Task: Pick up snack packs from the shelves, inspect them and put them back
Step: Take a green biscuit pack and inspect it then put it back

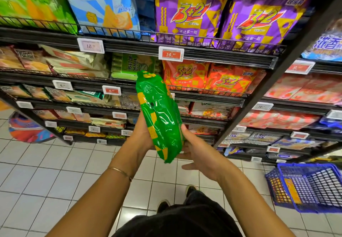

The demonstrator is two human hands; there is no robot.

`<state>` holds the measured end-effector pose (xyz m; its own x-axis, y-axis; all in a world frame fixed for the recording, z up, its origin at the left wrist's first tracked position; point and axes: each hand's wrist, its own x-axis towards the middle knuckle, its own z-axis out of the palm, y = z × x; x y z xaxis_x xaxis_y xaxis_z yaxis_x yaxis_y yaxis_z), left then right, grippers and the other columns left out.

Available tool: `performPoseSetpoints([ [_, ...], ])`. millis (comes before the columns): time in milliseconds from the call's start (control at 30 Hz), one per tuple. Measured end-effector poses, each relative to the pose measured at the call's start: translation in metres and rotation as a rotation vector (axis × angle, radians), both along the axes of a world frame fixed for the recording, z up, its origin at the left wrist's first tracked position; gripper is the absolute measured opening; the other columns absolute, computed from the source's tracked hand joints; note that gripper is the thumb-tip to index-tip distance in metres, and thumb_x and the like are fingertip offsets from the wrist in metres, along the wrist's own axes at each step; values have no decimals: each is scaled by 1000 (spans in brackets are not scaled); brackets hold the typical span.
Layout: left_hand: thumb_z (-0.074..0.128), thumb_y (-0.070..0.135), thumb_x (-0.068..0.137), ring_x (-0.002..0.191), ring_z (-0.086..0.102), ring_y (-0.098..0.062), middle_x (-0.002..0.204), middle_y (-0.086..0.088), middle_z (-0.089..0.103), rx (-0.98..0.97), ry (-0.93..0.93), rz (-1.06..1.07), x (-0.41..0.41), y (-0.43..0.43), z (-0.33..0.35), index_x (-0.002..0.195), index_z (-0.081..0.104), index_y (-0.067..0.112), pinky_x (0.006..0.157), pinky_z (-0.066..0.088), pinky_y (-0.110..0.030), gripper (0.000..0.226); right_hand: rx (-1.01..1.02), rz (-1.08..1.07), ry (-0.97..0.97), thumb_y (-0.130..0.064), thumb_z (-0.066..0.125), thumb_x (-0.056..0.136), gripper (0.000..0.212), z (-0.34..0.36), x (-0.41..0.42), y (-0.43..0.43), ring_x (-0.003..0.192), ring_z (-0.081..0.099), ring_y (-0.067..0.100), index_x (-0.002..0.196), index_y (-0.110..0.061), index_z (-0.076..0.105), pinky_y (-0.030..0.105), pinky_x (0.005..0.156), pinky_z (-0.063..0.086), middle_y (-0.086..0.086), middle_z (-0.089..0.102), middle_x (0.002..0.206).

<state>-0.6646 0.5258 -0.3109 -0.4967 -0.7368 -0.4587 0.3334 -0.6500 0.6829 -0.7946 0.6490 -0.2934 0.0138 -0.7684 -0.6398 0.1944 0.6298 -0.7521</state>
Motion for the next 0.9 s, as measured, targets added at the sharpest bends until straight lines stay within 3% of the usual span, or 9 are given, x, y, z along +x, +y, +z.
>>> performPoseSetpoints([
  [100,55,57,80,57,73,-18,65,-2,75,9,44,56,-1,1,-10,57,79,20,55,60,-29,49,-55,-49,157,-96,44,65,107,-1,10,2,131,51,17,150,-32,50,49,112,41,-1,50,153],
  [200,59,58,77,60,74,-17,70,-1,76,-6,55,30,3,1,-22,61,80,23,57,61,-30,44,-214,-171,255,-90,54,74,80,4,2,6,124,53,9,136,-40,51,42,104,42,-8,53,148],
  [300,54,67,95,71,77,-21,84,-4,80,37,-85,12,4,3,-20,77,84,24,62,62,-34,56,-280,-177,74,-83,63,71,70,14,-16,6,129,61,16,131,-45,59,49,107,47,-10,66,138],
  [400,56,82,81,107,75,-32,121,-15,76,-30,-202,-23,-2,8,-6,122,76,20,91,61,-54,78,-344,-79,62,-68,81,66,79,23,-21,6,116,71,15,136,-41,57,41,95,59,-10,73,125],
  [467,57,82,78,114,72,-36,125,-16,74,-79,-258,12,-1,10,2,132,70,17,102,55,-59,86,-351,-90,143,-53,93,63,85,23,-17,5,111,73,13,136,-37,53,35,91,61,-11,74,121],
  [633,37,81,95,92,80,-23,106,-3,81,-130,-447,-20,21,-1,5,107,80,38,70,63,-38,61,-343,-377,47,-12,82,73,64,9,-32,17,108,75,29,132,-22,59,45,87,62,7,77,119],
  [733,40,75,97,105,76,-32,120,-13,77,-28,-276,-110,37,-4,8,114,81,28,77,64,-48,64,-317,-435,-305,-6,78,78,52,10,-48,26,97,77,32,128,-10,65,38,68,63,18,76,119],
  [833,45,79,94,129,62,-41,140,-17,66,113,-20,-199,41,2,10,131,73,25,107,48,-63,71,-199,-511,-518,-13,77,75,45,7,-48,28,98,78,36,119,-10,75,45,69,63,18,76,118],
  [900,50,81,91,135,55,-46,149,-20,58,212,132,-230,35,9,17,142,64,20,111,42,-68,81,-131,-527,-561,-20,75,77,31,6,-41,26,101,76,38,105,-12,83,53,73,63,17,76,120],
])
